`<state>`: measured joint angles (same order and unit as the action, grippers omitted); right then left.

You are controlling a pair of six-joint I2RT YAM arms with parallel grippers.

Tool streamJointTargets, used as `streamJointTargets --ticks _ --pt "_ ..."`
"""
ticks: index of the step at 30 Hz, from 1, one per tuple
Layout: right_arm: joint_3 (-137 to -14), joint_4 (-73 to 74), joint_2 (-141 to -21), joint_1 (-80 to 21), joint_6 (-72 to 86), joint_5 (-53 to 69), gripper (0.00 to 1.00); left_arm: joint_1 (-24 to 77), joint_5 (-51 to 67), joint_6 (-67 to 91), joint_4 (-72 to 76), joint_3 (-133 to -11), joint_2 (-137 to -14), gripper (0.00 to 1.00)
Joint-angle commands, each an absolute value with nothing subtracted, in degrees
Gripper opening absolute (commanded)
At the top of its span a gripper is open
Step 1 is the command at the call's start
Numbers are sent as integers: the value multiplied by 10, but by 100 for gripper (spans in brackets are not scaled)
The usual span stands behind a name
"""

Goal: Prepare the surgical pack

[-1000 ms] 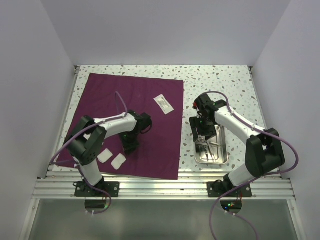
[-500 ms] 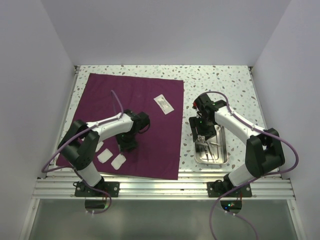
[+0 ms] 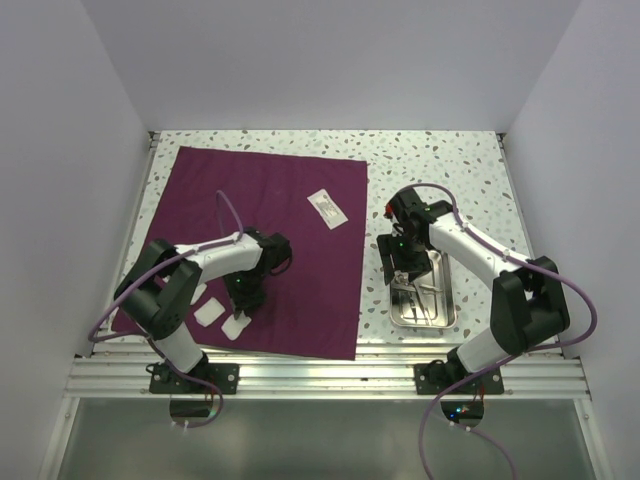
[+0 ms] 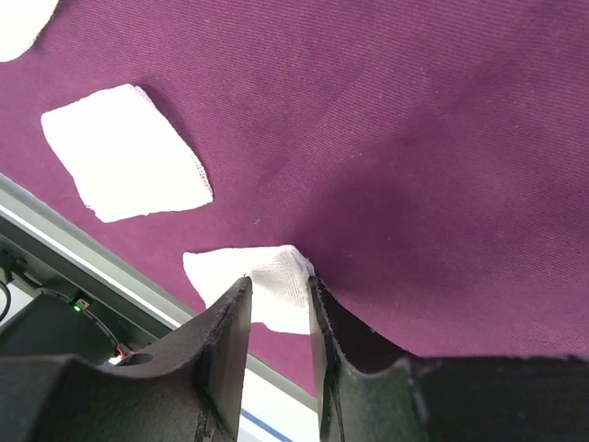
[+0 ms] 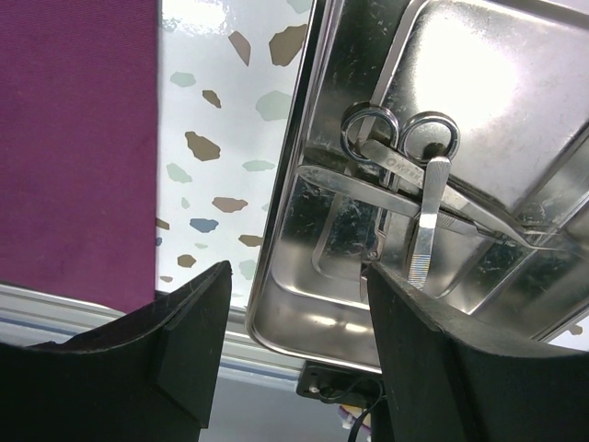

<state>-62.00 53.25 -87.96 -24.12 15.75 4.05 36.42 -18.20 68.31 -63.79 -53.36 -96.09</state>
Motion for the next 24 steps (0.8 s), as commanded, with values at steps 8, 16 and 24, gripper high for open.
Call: streamJointTargets --ticks 8,16,24 --pt "-619 526 -866 -246 152 51 65 361 -186 681 -625 -556 -947 32" --pt "-621 526 -869 -246 152 52 65 362 -179 685 -630 -553 -943 34" --pt "-621 525 -873 -246 153 56 65 361 -178 677 -603 -540 -968 29"
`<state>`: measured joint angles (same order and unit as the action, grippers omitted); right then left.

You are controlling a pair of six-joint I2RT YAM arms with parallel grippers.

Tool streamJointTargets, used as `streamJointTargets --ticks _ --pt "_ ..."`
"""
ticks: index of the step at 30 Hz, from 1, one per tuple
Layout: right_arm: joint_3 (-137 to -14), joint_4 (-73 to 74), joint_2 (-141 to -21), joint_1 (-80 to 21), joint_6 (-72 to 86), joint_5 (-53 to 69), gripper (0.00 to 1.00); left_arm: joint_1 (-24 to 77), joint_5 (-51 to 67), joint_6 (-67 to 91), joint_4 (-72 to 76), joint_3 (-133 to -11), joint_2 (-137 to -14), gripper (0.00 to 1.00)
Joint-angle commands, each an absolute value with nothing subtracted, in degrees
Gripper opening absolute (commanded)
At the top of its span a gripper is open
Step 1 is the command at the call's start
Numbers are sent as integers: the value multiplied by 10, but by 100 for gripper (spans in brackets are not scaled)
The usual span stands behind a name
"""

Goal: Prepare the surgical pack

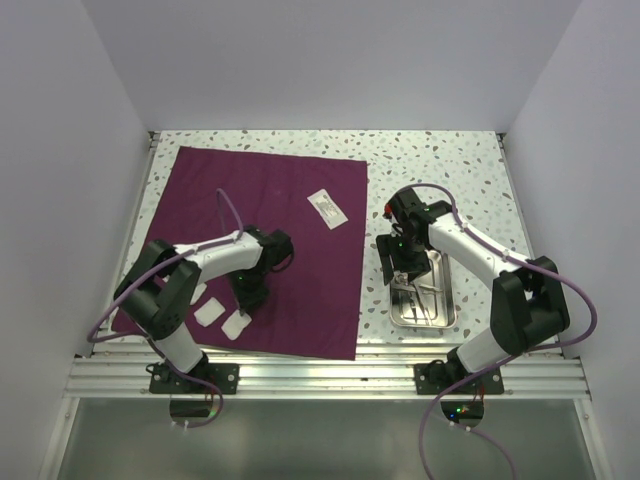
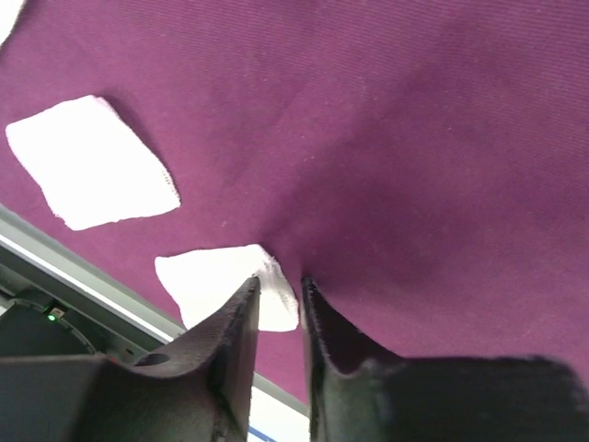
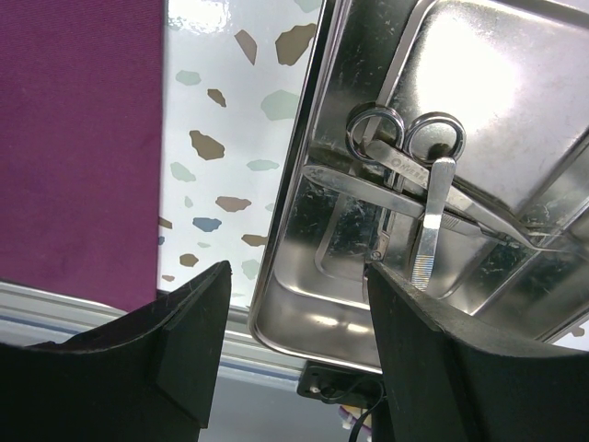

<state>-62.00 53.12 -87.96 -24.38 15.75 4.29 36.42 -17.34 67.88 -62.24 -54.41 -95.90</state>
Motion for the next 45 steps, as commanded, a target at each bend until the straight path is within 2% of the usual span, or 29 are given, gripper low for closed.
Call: streamJointTargets --ticks 1,3,10,20,30,31,32,34,42,45 --pt "-621 526 -873 -246 153 56 65 361 -178 676 -600 -537 -969 27" --pt "-622 526 -873 -247 153 55 65 361 -176 675 -588 -526 -967 23" --pt "-622 526 -875 -246 152 54 65 361 -177 673 -577 -508 -954 20" --pt "-622 526 -877 -248 153 54 65 361 -172 658 -563 -551 -972 8" --pt "-621 526 -874 -247 153 51 65 361 -187 644 -584 -607 -991 5" --pt "-622 526 -875 -247 152 53 65 361 -187 647 -591 -609 -987 6" --pt "-623 526 -875 -247 152 53 65 361 -187 649 -598 -609 -984 11" --pt "-623 526 -876 -247 152 54 65 361 -187 664 -621 -609 -970 24" --pt "-623 525 -876 -248 153 60 65 360 -194 690 -678 -591 -921 31" --pt "-624 524 -876 -249 153 61 65 360 -193 684 -670 -575 -924 31"
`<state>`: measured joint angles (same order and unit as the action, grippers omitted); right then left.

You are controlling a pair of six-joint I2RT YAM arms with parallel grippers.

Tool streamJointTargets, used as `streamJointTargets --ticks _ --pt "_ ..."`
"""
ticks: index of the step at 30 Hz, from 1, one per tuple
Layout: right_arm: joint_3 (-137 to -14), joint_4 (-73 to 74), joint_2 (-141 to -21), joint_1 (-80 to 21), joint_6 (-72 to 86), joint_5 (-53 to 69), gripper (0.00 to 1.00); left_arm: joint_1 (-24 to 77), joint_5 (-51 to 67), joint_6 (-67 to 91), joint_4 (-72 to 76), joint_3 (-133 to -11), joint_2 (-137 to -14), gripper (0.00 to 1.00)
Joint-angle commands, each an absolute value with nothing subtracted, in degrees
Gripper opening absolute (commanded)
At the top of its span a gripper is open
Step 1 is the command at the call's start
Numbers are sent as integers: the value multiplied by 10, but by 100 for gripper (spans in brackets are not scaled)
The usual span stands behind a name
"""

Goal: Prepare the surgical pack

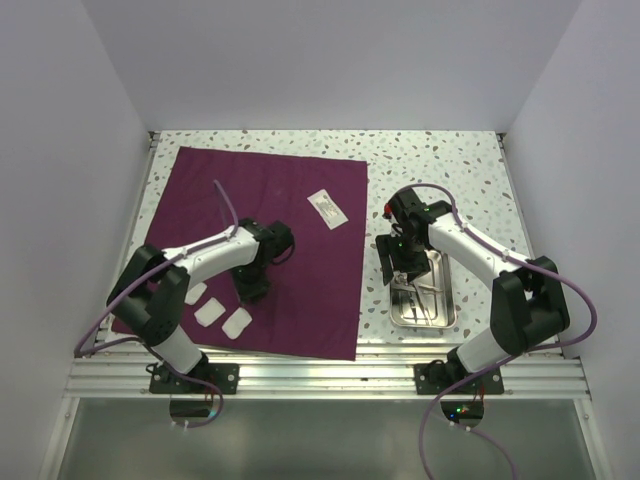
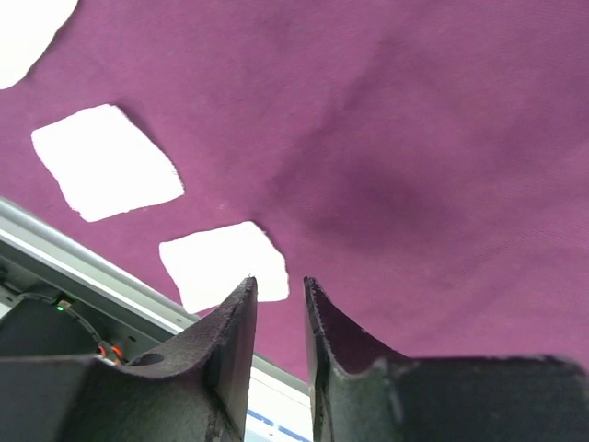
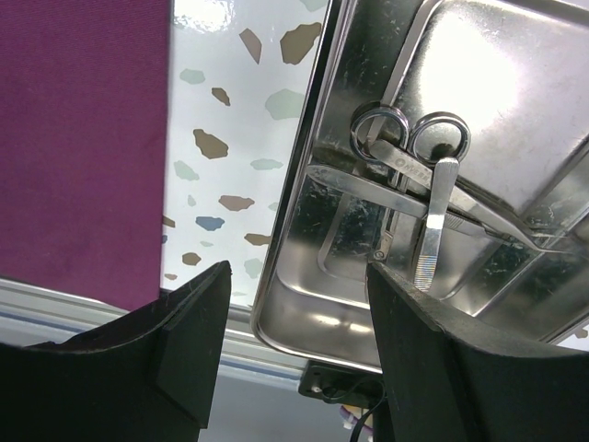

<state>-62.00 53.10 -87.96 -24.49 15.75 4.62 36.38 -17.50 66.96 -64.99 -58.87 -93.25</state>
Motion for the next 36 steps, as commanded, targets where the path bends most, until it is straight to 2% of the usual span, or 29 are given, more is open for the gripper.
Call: streamJointTargets --ticks 1,22,36 --pt "-624 524 -876 -248 153 60 65 359 -193 684 -669 -571 -926 29" --pt "-621 522 -875 -249 153 65 65 360 -189 661 -606 -531 -965 25" --pt "-620 524 -875 -249 153 63 65 360 -207 655 -623 -569 -962 0"
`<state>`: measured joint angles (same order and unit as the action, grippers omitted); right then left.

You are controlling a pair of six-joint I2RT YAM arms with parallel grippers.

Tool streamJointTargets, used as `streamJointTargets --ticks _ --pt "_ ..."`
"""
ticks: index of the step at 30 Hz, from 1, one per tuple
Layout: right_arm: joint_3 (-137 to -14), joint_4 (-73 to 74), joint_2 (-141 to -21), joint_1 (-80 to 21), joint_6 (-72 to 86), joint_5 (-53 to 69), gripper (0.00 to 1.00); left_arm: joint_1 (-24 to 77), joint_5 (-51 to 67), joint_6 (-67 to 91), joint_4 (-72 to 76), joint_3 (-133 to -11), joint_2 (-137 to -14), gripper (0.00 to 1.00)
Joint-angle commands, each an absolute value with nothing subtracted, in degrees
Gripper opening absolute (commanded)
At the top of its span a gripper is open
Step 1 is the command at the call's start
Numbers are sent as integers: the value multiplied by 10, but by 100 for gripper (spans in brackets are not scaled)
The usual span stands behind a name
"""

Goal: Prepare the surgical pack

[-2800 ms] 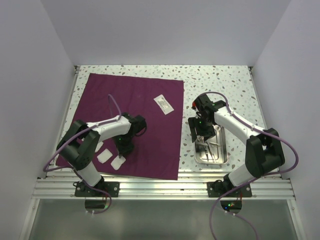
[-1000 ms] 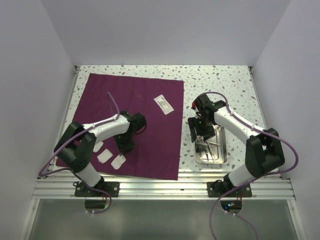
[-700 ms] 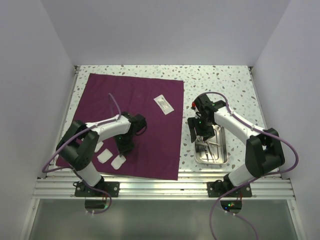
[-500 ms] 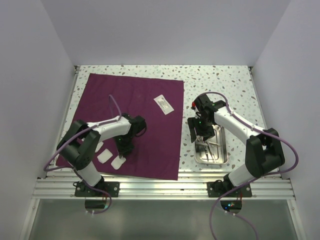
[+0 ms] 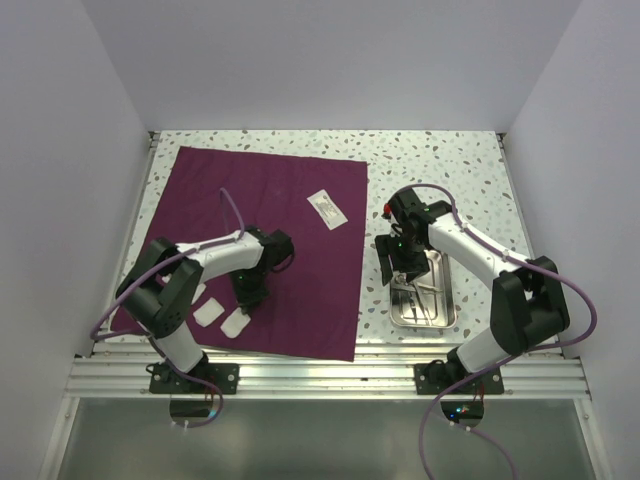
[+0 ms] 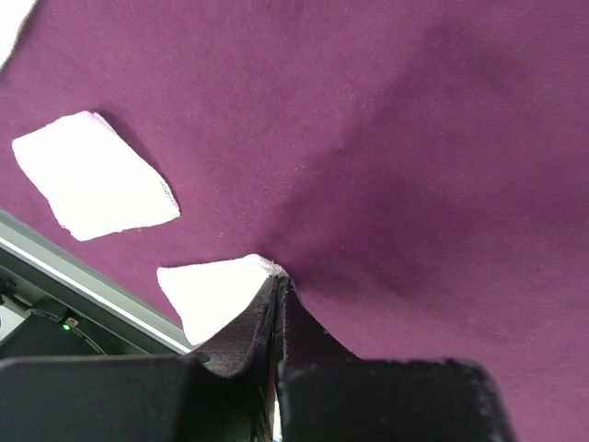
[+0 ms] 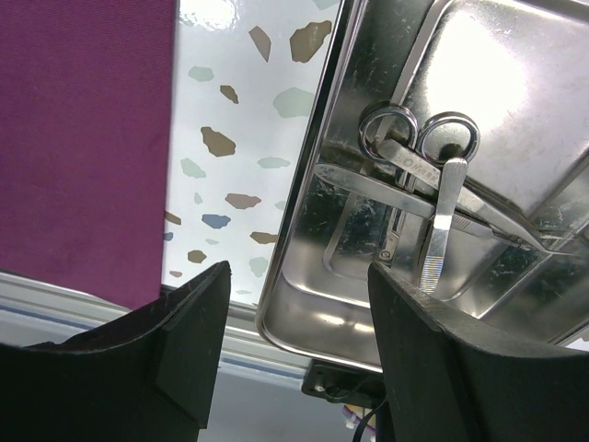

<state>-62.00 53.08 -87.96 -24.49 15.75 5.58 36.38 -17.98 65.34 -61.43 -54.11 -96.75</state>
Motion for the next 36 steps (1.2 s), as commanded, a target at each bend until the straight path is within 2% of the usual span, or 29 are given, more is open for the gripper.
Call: streamJointTargets --ticks 1,10,21,24,25,31,36 --pt "-620 523 -875 -249 153 63 65 359 -210 657 -638 -575 -955 0" --pt "-622 523 -877 -250 154 67 65 357 -228 668 -714 -622 -901 0" --pt "-623 524 -877 -250 153 68 65 355 -214 633 -671 -565 -930 0" --pt "-623 523 -878 -250 153 67 66 355 -223 628 -671 -562 -940 18" --pt "-623 524 -877 -250 153 66 66 355 -224 623 -671 -565 -939 28" --pt "-622 523 -876 -250 153 66 66 356 -224 599 -671 -578 -898 45" --pt "-623 523 -879 -251 153 67 66 338 -186 556 -635 -573 -864 69"
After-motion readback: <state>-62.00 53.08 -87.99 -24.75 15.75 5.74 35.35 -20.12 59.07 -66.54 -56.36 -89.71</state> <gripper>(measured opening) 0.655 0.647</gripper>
